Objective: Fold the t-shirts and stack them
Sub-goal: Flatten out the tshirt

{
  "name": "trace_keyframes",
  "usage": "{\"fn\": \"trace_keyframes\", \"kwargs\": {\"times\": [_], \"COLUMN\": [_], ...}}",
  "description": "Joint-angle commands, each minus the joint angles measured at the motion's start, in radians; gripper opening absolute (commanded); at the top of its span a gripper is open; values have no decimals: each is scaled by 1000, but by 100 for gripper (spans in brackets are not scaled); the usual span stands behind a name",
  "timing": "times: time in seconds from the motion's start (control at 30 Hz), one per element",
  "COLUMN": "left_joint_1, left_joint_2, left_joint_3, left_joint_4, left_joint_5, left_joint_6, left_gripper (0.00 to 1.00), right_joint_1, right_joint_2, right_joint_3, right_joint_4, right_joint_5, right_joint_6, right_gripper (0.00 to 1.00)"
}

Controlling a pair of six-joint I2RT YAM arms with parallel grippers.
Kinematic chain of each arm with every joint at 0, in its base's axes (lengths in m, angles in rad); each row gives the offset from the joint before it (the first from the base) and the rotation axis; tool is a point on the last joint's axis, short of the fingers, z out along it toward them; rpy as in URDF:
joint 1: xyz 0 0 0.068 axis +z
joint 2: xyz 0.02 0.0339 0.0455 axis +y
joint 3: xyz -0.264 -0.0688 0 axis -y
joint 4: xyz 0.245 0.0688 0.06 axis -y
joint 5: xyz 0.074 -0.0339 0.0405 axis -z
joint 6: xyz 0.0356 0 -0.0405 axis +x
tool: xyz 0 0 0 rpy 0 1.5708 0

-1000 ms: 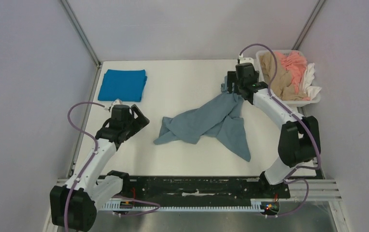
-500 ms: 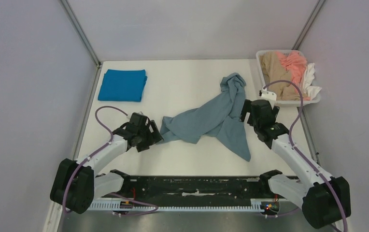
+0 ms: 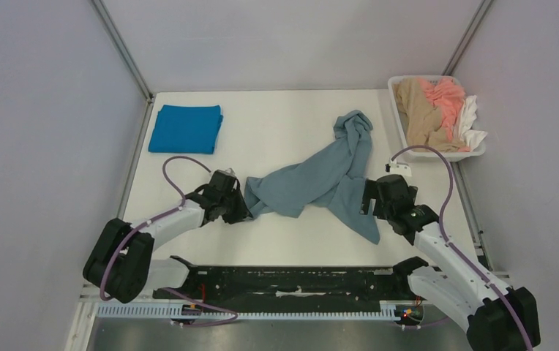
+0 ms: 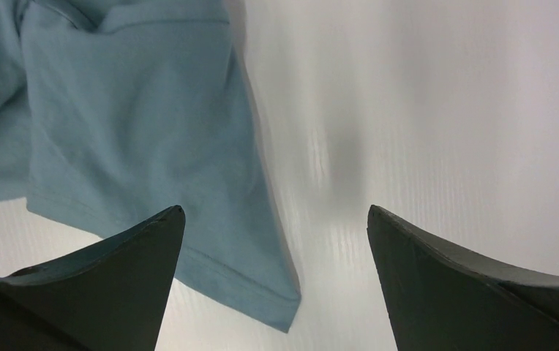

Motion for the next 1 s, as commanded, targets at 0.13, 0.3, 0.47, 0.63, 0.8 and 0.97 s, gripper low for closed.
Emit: {"fn": "trace_keyframes", "kwargs": {"times": [0.13,0.3,0.47,0.63,0.8,0.97], "left_joint_1": [-40,-42,-44,-44,-43,-44], "left_joint_2": [-16,-75,-106,-121,-121,-131], "left_joint_3": [-52,-50,-60,-72,-70,-66], "left_joint_4": [-14,-26,-41,-41,-40,-35], "left_joint_5": [-41,-40,-44,-49,-47,-59], "left_joint_6": [21,29,24,16,14,9], "left_gripper": [2,2,2,2,2,2], "right_joint_1": [127,218,218,219,218,218], "right_joint_2": [47,72,78,116,113,68], "right_joint_3": [-14,-22,-111,-166,-184,-159], "right_joint_4": [-179,-256,-138,-20,38,75], "right_joint_5": [-71,-8,-78,-142,-134,-111], "right_joint_6": [101,169,192,192,188,159], "right_gripper": [98,98,95,80,36,0]}}
